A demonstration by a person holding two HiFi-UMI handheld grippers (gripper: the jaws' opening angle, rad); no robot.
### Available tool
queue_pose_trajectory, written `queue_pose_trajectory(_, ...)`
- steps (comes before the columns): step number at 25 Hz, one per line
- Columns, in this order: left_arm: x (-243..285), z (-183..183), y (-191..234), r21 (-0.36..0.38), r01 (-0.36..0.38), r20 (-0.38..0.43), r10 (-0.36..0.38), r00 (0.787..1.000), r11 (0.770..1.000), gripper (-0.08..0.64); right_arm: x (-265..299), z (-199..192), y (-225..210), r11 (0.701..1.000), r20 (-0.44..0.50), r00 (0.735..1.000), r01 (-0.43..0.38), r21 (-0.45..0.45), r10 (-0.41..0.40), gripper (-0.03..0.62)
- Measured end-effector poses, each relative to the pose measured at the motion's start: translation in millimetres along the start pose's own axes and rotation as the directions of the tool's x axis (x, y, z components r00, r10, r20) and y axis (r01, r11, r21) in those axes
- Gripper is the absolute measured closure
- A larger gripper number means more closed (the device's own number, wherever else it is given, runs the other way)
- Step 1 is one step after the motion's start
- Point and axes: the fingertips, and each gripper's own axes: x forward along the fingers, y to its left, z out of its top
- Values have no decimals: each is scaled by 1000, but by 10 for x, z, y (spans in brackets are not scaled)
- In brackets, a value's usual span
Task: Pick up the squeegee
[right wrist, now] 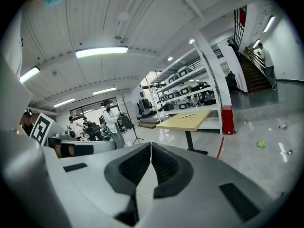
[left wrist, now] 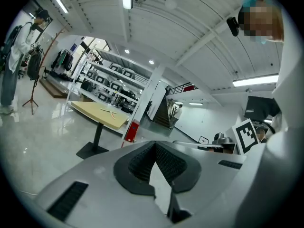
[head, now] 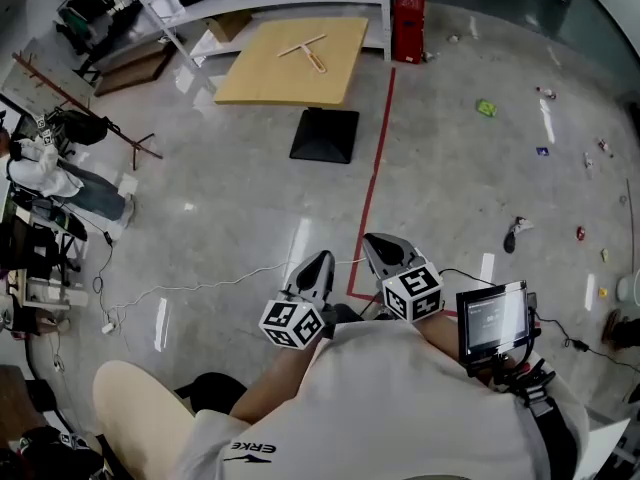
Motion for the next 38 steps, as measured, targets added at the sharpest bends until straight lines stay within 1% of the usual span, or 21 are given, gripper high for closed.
queue_pose_trajectory(4, 70, 24, 91, 5, -25, -11, 25, 1000, 1000, 557, 88, 40, -147, 1000, -7, 1000, 11, 17, -10, 586)
queue_pose_trajectory(7, 202, 101, 225, 2, -27, -13, 27, 1000, 1000, 557, 256, 78, -256, 1000, -20, 1000, 19, 24, -18, 586)
queue_pose_trajectory(11, 462, 220, 453, -4, -4, -15, 4, 1000, 1000, 557, 550, 168, -421, 999, -21, 999, 37, 24, -36, 586)
queue_pose_trajectory(15, 693, 421, 664, -6, 24, -9, -24, 1000, 1000, 557, 820, 306, -504, 998, -27, 998, 57, 26, -56, 586)
queue_pose_trajectory(21, 1154, 891, 1319, -5, 66, 4, -66, 998, 998, 555, 1551, 656, -680, 994, -19, 994, 104, 12, -104, 586)
queue_pose_trajectory(27, 1423, 1321, 1926, -11, 94, 9, -94, 996, 995, 555, 2243, 964, -721, 989, -18, 989, 145, 7, -145, 586)
queue_pose_trajectory(32, 1515, 1532, 2425, -25, 102, 3, -102, 995, 994, 555, 2767, 1065, -649, 987, -27, 986, 163, 9, -162, 586)
queue_pose_trajectory(35, 1532, 1642, 2678, -43, 95, 0, -95, 996, 995, 555, 3020, 1129, -646, 984, -28, 983, 180, 17, -180, 586)
queue_pose_trajectory(38, 1514, 1710, 2897, -51, 93, 8, -93, 996, 994, 557, 3227, 1189, -624, 982, -20, 982, 189, 5, -189, 586)
